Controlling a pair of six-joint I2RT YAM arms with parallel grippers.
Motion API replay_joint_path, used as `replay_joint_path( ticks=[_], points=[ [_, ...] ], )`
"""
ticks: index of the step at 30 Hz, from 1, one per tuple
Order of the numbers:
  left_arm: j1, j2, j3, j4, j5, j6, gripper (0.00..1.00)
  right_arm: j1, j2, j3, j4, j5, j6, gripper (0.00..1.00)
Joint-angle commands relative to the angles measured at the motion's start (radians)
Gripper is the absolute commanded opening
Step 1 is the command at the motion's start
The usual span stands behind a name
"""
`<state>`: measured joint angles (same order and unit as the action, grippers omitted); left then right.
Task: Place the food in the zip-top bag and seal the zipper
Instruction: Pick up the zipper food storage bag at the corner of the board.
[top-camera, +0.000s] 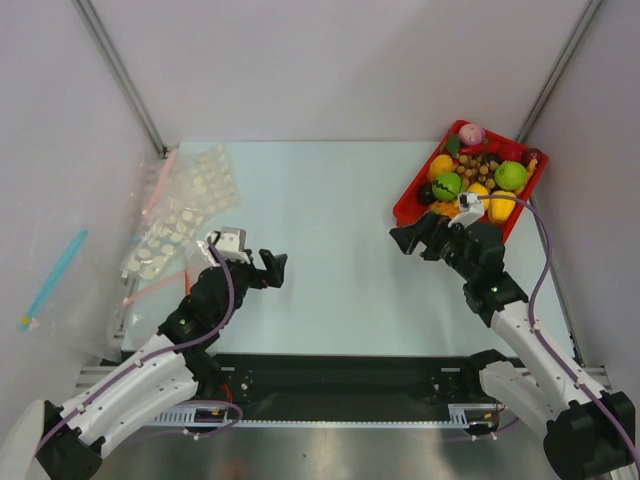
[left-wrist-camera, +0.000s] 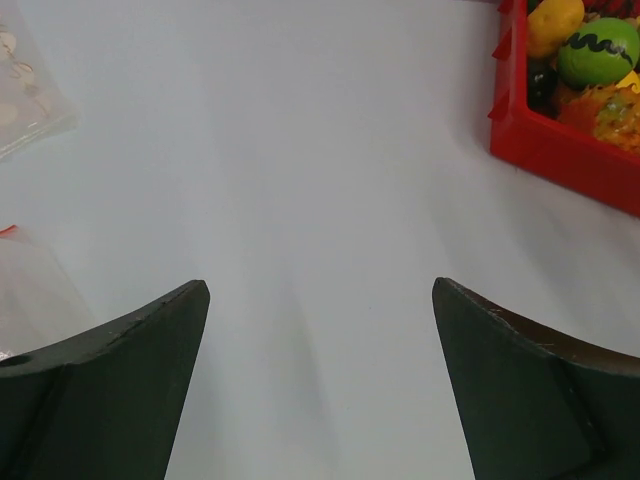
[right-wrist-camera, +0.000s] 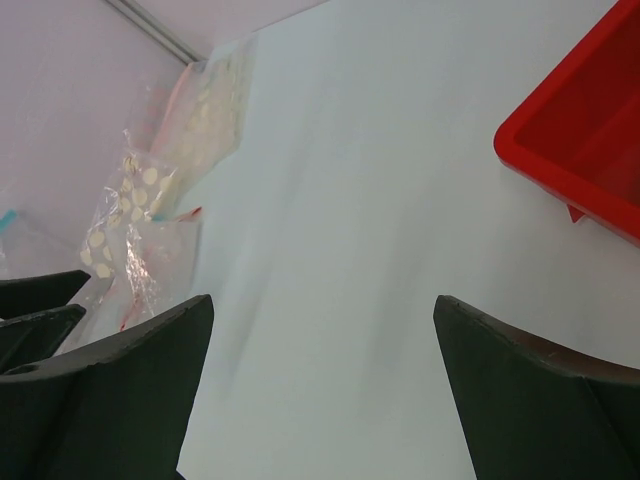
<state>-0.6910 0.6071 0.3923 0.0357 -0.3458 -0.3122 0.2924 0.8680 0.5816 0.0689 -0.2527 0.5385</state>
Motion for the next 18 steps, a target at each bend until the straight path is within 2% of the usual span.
replay_joint_path(
  ticks=[1, 5, 9, 10, 12, 15, 16, 18],
  points=[
    [-0.005, 0.017, 0.014, 0.017, 0.001, 0.012, 1.0, -0.001, -0.049, -0.02, 0.069, 0.0, -0.008, 1.0],
    [-0.005, 0.016, 0.002, 0.027, -0.004, -0.004, 1.0, -0.001, -0.052, -0.017, 0.066, 0.0, -0.012, 1.0],
    [-0.005, 0.031, 0.037, -0.028, -0.152, -0.092, 1.0, -0.001, -0.034, -0.017, 0.066, 0.015, -0.014, 1.0],
    [-0.005, 0.039, 0.063, -0.139, -0.248, -0.176, 1.0, -0.001, -0.026, -0.016, 0.068, 0.018, -0.015, 0.99],
    [-0.005, 0.072, 0.169, -0.232, -0.304, -0.224, 1.0, -0.002, -0.008, -0.009, 0.063, 0.017, -0.015, 1.0],
    [-0.001, 0.118, 0.366, -0.504, -0.479, -0.394, 1.0, -0.001, -0.003, -0.011, 0.065, 0.007, -0.017, 1.0],
    [0.02, 0.15, 0.425, -0.645, -0.536, -0.437, 1.0, -0.001, -0.004, -0.011, 0.063, 0.007, -0.017, 1.0],
    [0.091, 0.187, 0.583, -0.762, -0.539, -0.421, 1.0, -0.002, -0.006, -0.006, 0.06, 0.009, -0.017, 1.0]
  ],
)
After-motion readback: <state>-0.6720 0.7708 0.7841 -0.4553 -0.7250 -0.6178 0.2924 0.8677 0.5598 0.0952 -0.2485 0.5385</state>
